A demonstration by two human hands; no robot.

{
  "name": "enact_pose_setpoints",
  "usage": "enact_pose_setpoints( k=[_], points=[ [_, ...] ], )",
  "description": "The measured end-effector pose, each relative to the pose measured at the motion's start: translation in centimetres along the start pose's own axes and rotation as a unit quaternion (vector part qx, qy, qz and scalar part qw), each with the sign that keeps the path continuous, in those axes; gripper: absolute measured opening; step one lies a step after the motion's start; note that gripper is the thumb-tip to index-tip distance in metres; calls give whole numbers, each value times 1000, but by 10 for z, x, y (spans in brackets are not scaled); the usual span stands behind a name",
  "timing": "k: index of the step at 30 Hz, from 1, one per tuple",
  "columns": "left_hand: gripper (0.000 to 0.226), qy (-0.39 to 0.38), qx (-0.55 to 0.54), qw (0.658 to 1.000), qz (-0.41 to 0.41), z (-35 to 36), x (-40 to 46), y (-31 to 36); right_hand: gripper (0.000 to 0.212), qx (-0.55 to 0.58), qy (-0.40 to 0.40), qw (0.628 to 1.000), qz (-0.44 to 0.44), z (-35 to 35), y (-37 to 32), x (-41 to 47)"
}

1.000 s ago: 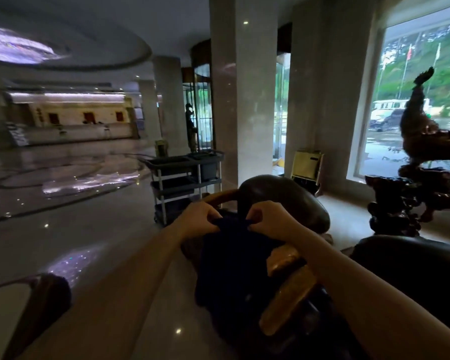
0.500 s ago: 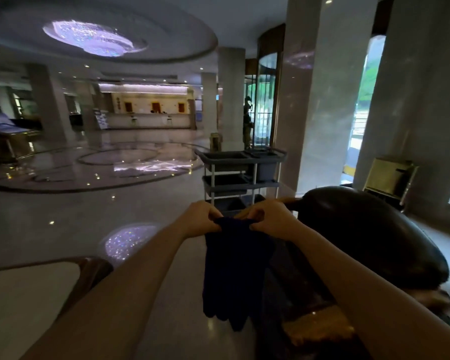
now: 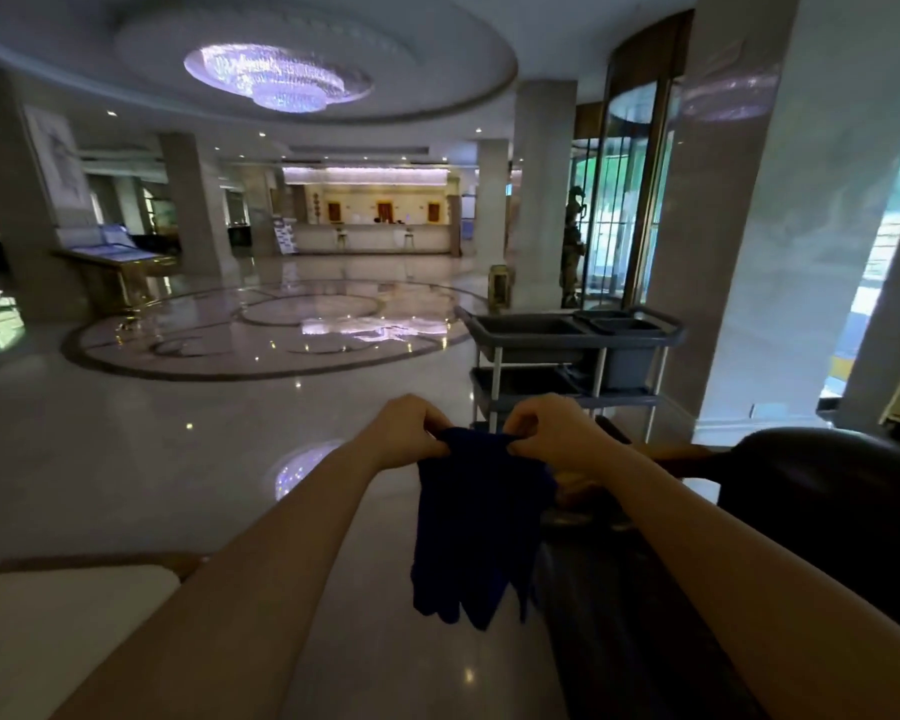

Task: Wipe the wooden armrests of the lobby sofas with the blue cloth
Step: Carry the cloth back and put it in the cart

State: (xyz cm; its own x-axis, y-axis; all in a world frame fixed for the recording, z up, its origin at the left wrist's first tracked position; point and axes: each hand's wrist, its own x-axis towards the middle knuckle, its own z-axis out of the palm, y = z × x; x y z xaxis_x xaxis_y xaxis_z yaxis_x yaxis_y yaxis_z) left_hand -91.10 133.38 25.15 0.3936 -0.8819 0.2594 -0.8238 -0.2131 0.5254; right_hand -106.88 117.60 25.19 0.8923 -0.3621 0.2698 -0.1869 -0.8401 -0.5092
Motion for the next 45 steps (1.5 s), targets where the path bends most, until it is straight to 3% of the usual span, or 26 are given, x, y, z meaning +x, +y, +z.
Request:
enact_pose_setpoints(
  k=[11,18,27,35,45],
  points=[
    [17,-21,15,999,39,-52,234,-148,27,19,37,998,36,21,72,254],
    [15,-49,-22,997,62,-46,379,-241,32,20,37,998,46,39,148,399],
    [20,-64,-17,997,49,-51,589,-348,26,7,0,999,35,37,253,621],
    [23,-49,-39,998,29,-73,753,-443,34,7,25,999,34,47,321,803],
    [22,-114,-44,987,106,-76,990,-522,10,-48,71,991,102,30,416,988]
  ],
)
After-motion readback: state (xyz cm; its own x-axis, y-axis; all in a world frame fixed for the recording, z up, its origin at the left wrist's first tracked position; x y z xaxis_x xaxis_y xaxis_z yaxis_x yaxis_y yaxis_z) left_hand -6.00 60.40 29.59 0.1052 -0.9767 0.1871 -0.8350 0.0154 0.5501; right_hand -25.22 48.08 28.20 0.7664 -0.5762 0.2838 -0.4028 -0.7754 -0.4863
